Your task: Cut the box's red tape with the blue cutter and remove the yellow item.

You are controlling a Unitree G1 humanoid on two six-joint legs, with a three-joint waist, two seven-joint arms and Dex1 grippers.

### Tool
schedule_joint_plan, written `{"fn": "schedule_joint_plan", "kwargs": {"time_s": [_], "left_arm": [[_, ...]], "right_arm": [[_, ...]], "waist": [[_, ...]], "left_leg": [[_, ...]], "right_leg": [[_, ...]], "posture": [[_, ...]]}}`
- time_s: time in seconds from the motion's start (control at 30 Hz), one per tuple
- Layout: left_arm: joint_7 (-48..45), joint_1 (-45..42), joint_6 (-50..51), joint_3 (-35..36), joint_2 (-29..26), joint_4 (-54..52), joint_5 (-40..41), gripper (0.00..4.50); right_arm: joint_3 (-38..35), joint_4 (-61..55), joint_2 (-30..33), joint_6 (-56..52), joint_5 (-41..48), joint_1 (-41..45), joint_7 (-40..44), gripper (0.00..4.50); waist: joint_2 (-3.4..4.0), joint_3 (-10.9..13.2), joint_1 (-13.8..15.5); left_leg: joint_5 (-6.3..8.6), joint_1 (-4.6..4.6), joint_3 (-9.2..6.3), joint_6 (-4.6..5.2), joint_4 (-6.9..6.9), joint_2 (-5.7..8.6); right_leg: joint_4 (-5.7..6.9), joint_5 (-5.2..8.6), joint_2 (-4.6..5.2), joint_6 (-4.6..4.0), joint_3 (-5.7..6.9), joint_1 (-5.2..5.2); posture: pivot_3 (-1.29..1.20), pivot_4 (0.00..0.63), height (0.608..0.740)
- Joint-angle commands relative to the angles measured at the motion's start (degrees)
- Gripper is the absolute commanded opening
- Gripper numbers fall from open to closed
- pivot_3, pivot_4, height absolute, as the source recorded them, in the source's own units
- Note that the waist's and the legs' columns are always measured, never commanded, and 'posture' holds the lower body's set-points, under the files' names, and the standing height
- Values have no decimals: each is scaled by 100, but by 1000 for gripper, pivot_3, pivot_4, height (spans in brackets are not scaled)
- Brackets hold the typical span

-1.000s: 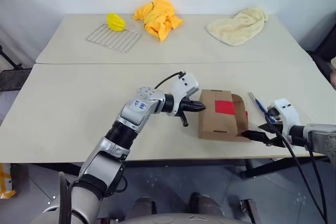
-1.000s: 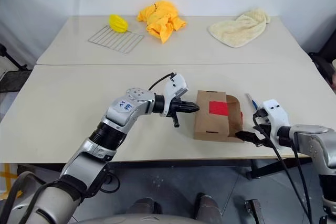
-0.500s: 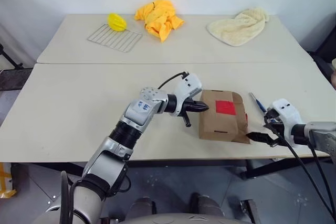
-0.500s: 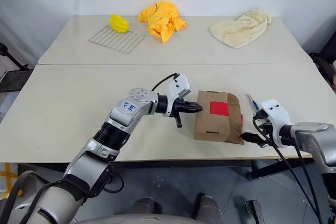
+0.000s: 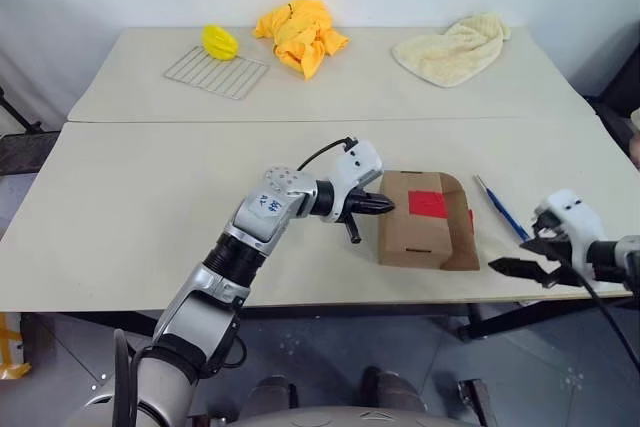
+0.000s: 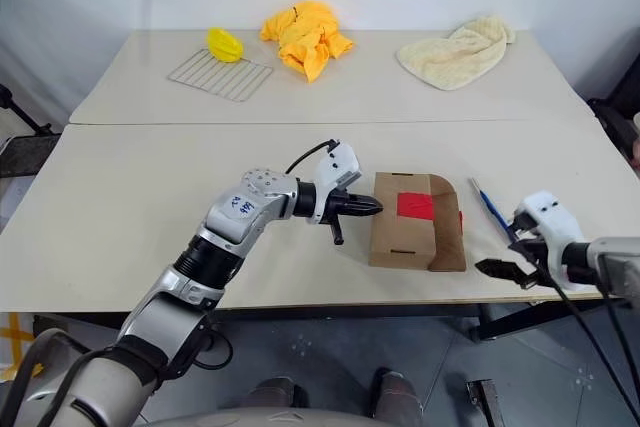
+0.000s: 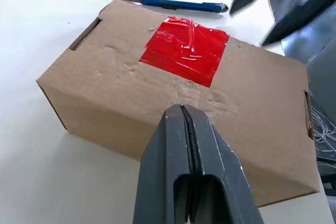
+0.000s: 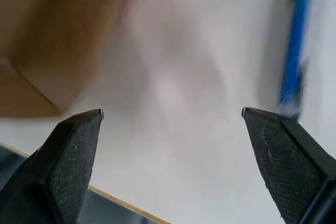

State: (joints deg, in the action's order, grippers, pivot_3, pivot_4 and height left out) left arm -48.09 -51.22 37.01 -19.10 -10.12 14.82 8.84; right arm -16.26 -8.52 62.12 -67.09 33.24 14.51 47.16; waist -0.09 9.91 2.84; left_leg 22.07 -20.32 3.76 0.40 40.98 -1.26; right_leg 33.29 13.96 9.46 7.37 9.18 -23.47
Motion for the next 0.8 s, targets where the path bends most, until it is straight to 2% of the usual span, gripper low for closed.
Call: {"fn": "schedule_joint_plan", "kwargs": {"time_s": [0.03,0.17,0.3,0.8], "left_arm": [[-15,154,193,-201,-47,46,-136,0],[-32,189,233,-213,-69,-40,-129,0],[-55,213,270,-244,-82,-112,-128,0],[-288,118,776,-634,-266,-715,-74,0]], "right_arm": [[-635,129,-165,-658,551,389,-5,4429],[-680,217,-496,-1379,978,751,-79,4429],[-496,428,-798,-1620,1047,928,-202,4429],[246,1546,-1313,-960,896,1064,52,4429]], "waist": [[0,0,9],[0,0,5],[1,0,6],[3,-1,-25]], "left_leg": [[0,0,-1,0,-1,0],[0,-1,-3,-1,-1,-2],[0,-2,-1,-1,-1,-1],[0,-1,3,-1,-1,2]], "right_leg": [[0,0,0,0,1,0],[-1,0,0,0,2,0],[0,0,0,0,1,-1],[2,-1,-1,2,1,-1]], "posture": [[0,150,740],[0,150,740],[0,150,740],[0,150,740]]}}
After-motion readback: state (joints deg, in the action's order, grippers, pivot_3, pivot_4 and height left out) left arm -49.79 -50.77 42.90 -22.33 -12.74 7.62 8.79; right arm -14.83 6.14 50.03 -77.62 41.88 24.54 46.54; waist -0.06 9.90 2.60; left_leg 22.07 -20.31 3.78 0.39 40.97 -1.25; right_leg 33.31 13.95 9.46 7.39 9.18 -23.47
